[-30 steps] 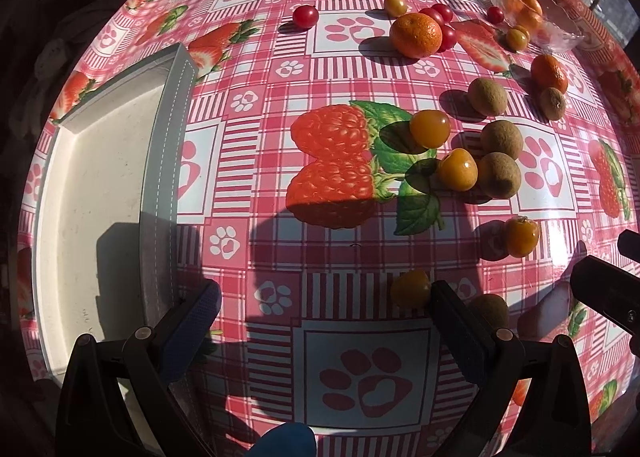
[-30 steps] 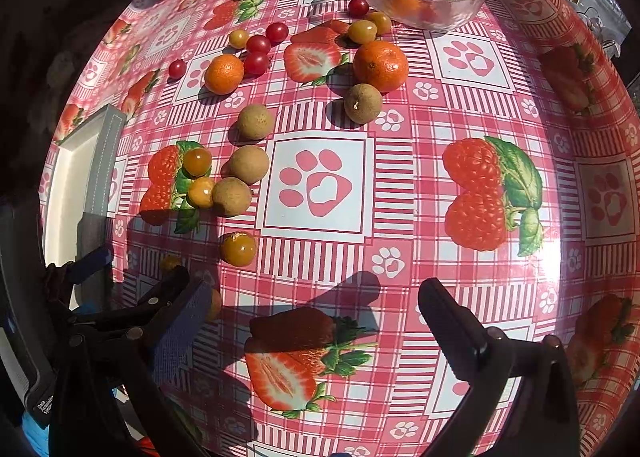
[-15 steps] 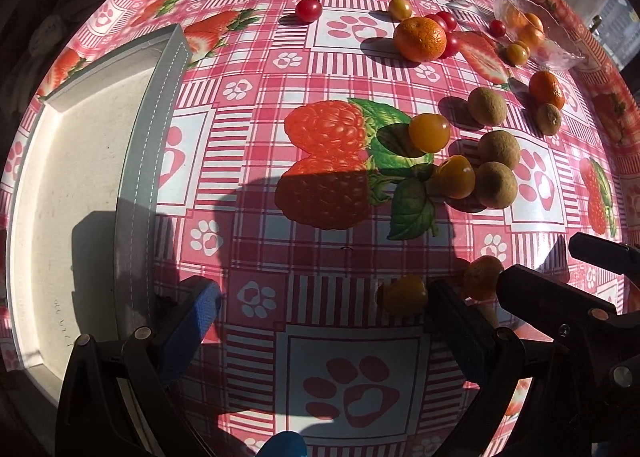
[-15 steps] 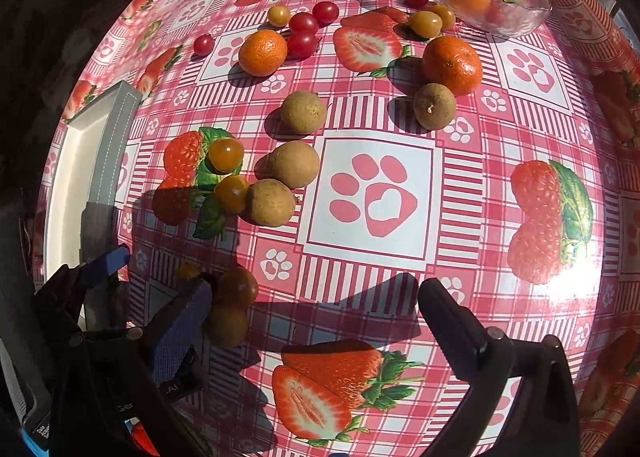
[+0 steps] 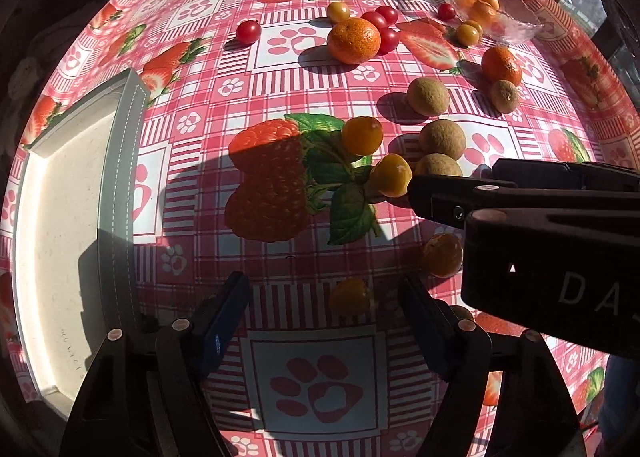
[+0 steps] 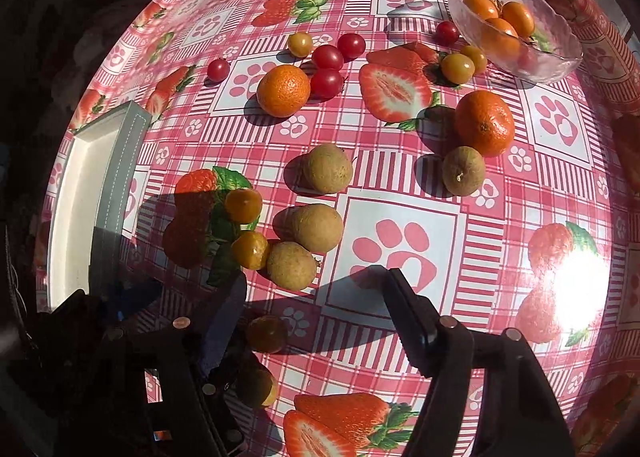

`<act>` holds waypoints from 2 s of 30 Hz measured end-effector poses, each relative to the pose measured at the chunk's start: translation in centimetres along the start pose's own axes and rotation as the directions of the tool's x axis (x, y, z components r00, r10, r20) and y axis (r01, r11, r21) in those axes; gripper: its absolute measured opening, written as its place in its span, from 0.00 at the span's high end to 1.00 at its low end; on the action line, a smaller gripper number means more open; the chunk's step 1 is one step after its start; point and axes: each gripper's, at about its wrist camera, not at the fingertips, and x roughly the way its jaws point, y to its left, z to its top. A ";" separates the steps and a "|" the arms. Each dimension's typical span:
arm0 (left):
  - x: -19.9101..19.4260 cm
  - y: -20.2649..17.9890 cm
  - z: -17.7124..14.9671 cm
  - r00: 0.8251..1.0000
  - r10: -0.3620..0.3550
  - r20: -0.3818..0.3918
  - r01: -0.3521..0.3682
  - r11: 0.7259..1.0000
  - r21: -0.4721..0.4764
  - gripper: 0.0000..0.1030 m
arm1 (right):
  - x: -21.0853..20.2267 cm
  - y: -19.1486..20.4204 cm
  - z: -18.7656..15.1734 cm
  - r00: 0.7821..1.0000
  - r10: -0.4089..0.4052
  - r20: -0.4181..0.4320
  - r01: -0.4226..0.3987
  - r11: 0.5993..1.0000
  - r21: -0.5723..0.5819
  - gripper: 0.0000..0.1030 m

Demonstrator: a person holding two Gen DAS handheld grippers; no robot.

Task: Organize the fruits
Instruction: 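Grasp a brown kiwi with the right tool while the left tool grasps a yellow cherry tomato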

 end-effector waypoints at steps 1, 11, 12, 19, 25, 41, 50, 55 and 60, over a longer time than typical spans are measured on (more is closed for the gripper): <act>-0.2 -0.6 -0.4 1.000 -0.010 0.001 0.010 1.000 -0.008 0.29 | 0.1 0.2 0.2 1.000 0.002 -0.001 -0.002 1.000 -0.008 0.37; -0.9 -1.5 0.8 0.998 -0.056 0.020 0.056 0.998 0.002 0.84 | -0.4 -0.5 -0.3 0.996 0.090 0.000 -0.090 0.996 0.023 0.69; -0.9 -1.3 1.0 0.997 -0.073 0.019 0.073 0.997 -0.005 0.84 | -0.7 -0.9 -0.4 0.995 0.096 0.004 -0.096 0.995 0.038 0.69; -2.2 -0.1 0.9 0.991 -0.131 0.031 0.132 0.991 -0.004 0.88 | -2.5 -2.8 -1.8 0.994 0.110 0.011 -0.110 0.989 0.097 0.69; -2.2 1.0 0.0 0.990 -0.138 0.033 0.139 0.990 -0.015 0.88 | -3.2 -3.0 -2.7 0.993 0.114 0.008 -0.114 0.986 0.120 0.69; -2.3 0.6 -1.0 0.993 -0.105 0.053 0.106 0.994 -0.015 0.27 | -3.7 -3.3 -3.9 0.992 0.124 0.006 -0.124 0.981 0.150 0.69; -1.2 -0.9 -2.2 0.999 -0.050 0.014 0.050 0.997 0.057 0.51 | -3.7 -3.8 -4.2 0.992 0.126 0.006 -0.125 0.978 0.169 0.69; -1.4 -1.1 -2.1 0.998 -0.047 0.030 0.044 0.997 0.071 0.69 | -3.7 -4.0 -4.4 0.992 0.125 0.008 -0.124 0.977 0.174 0.69; -1.7 -0.9 -1.9 0.996 -0.088 0.030 0.086 0.995 0.058 0.81 | -3.8 -3.8 -4.4 0.993 0.122 0.007 -0.121 0.978 0.170 0.69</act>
